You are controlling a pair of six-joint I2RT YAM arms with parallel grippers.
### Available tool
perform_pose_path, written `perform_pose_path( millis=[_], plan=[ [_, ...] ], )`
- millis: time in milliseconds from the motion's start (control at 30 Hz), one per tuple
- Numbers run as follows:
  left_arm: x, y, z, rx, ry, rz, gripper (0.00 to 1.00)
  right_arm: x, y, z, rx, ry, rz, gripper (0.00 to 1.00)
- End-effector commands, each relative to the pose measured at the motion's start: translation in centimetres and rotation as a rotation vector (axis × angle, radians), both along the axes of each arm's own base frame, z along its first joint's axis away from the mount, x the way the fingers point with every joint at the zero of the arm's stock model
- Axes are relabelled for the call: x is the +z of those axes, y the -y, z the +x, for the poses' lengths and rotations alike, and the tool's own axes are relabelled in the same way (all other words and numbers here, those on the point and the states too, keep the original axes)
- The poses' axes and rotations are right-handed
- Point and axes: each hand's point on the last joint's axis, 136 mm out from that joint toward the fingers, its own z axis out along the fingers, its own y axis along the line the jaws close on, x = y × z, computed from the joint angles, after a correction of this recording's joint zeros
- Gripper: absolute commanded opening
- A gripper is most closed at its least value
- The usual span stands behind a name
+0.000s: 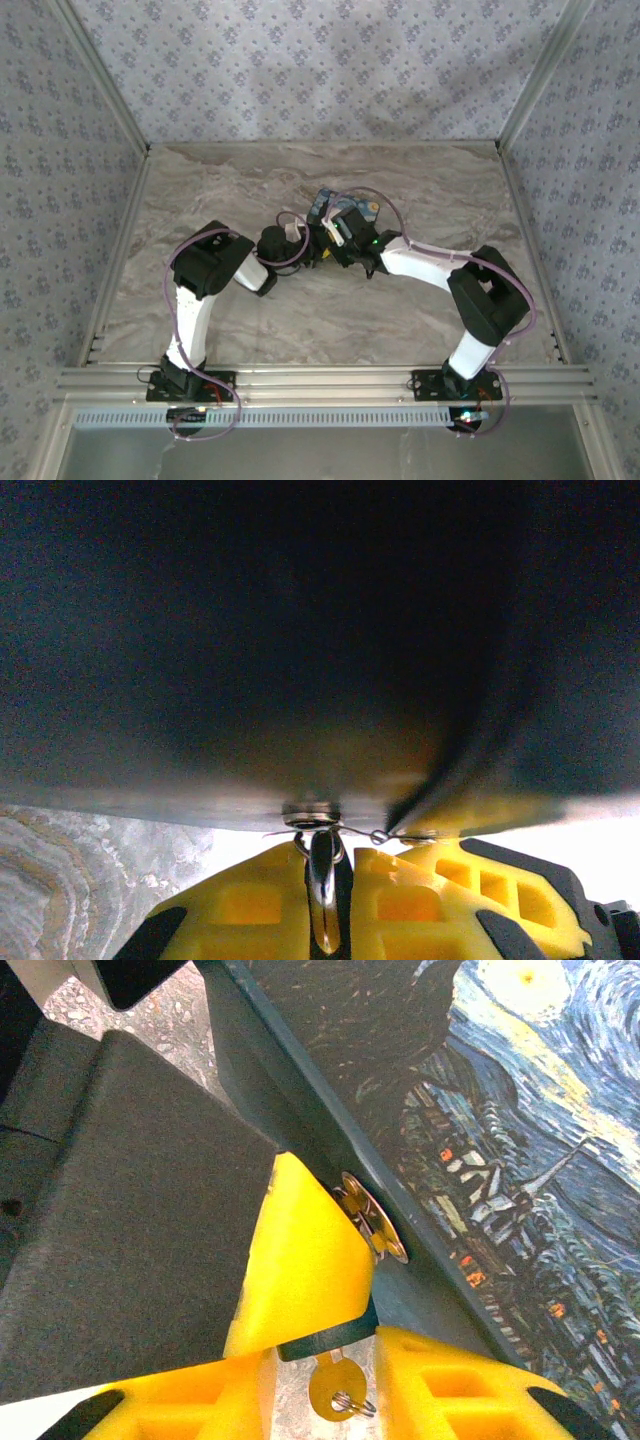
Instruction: Unlock a padlock with a key
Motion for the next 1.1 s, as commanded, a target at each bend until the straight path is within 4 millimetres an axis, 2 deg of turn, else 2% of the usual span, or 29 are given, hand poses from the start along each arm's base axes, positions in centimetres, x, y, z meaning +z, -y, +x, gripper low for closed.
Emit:
perform_pose_path(
  millis=[0, 33, 133, 200, 267, 333, 400, 633, 667, 767, 800, 900, 1067],
  plan=[
    [4.5, 0.2, -0.1, -0.031, 0.110, -0.079, 0.00, -0.5, -0.1, 0.2, 0.003, -0.014, -0.020, 0.35],
    [4.5, 0.2, -0.1, -0.032, 0.109, -0.079, 0.00, -0.6, 0.0, 0.2, 0.000, -0.016, -0.021, 0.35],
    [4.6, 0.2, -0.1, -0.033, 0.114, -0.079, 0.00, -0.6, 0.1, 0.2, 0.000, -0.019, -0.012, 0.25],
    [4.7, 0.3, -0.1, -0.036, 0.116, -0.081, 0.00, -0.6, -0.1, 0.2, 0.006, -0.029, -0.008, 0.23],
    [4.7, 0.2, 0.0, -0.034, 0.115, -0.082, 0.00, -0.6, -0.1, 0.2, 0.008, -0.035, 0.001, 0.14],
    [4.7, 0.2, 0.0, -0.034, 0.117, -0.082, 0.00, -0.6, -0.2, 0.1, 0.010, -0.045, 0.015, 0.10],
    [4.6, 0.1, 0.0, -0.032, 0.116, -0.079, 0.00, -0.8, -0.2, -0.2, 0.025, -0.074, 0.034, 0.02],
    [4.5, 0.0, -0.1, -0.033, 0.116, -0.077, 0.00, 0.1, -0.1, -0.4, 0.023, -0.121, 0.169, 0.00],
    [4.5, 0.0, -0.1, -0.032, 0.115, -0.077, 0.00, 0.1, 0.0, -0.3, 0.018, -0.116, 0.160, 0.01],
    [4.5, 0.0, -0.1, -0.032, 0.115, -0.078, 0.00, 0.3, 0.6, 0.1, 0.003, -0.090, 0.129, 0.28],
    [4.6, 0.0, -0.1, -0.034, 0.115, -0.078, 0.00, 0.2, 0.7, 0.1, -0.003, -0.078, 0.115, 0.33],
    [4.6, 0.0, -0.1, -0.036, 0.115, -0.079, 0.00, 0.0, 1.0, 0.4, -0.017, -0.040, 0.057, 0.38],
    [4.8, 0.0, -0.2, -0.041, 0.117, -0.081, 0.00, -1.0, 1.1, 0.5, -0.013, -0.027, -0.015, 0.38]
  ],
)
